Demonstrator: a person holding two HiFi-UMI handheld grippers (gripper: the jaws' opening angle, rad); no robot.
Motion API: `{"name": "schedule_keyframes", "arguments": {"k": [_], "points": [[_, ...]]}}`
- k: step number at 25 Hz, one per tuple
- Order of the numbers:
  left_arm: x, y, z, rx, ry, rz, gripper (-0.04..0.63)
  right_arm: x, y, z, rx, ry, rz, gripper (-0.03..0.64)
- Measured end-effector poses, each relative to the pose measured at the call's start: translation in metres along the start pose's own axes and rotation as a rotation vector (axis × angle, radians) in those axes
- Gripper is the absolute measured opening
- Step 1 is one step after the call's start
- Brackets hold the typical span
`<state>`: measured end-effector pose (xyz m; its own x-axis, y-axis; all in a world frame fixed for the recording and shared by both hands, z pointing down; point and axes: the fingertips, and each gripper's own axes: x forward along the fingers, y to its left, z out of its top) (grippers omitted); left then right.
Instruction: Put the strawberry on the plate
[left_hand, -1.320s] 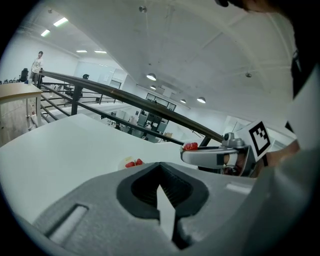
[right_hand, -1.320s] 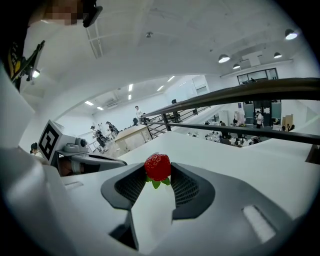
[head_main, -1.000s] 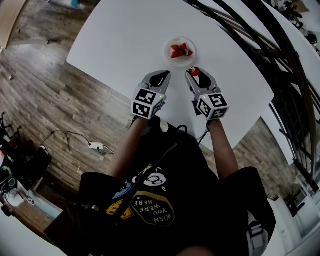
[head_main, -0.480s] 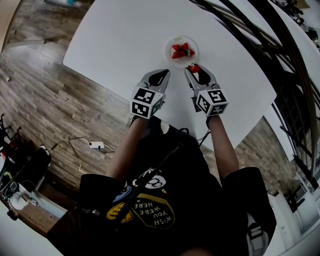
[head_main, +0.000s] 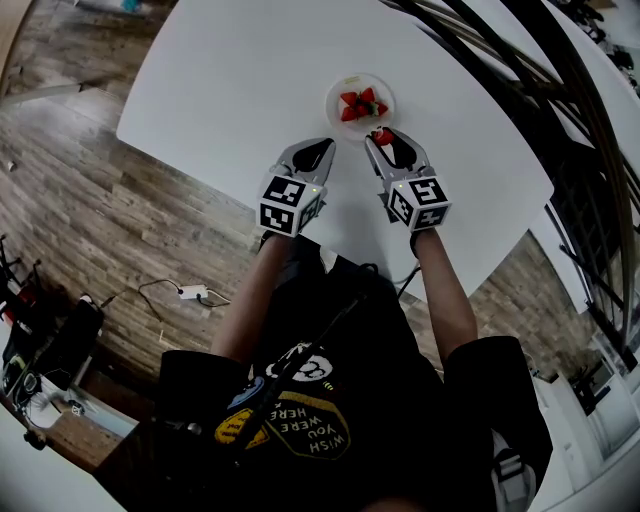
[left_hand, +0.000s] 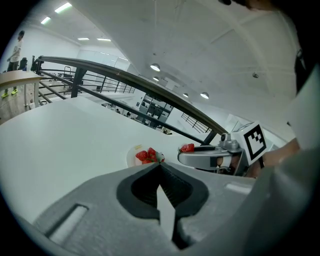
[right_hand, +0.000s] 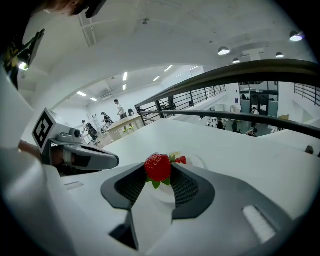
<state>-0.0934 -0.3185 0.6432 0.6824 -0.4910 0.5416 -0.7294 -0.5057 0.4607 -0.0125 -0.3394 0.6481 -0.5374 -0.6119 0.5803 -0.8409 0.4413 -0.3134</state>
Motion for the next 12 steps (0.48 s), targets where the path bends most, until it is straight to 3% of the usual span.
{"name": "schedule_keyframes", "arguments": {"k": [12], "points": [[0.019,0.012,-0.004,-0.014,0.026,-0.009,0.002,0.020,-0.008,-0.010,-0.024,0.028,-0.015,0.160]]}}
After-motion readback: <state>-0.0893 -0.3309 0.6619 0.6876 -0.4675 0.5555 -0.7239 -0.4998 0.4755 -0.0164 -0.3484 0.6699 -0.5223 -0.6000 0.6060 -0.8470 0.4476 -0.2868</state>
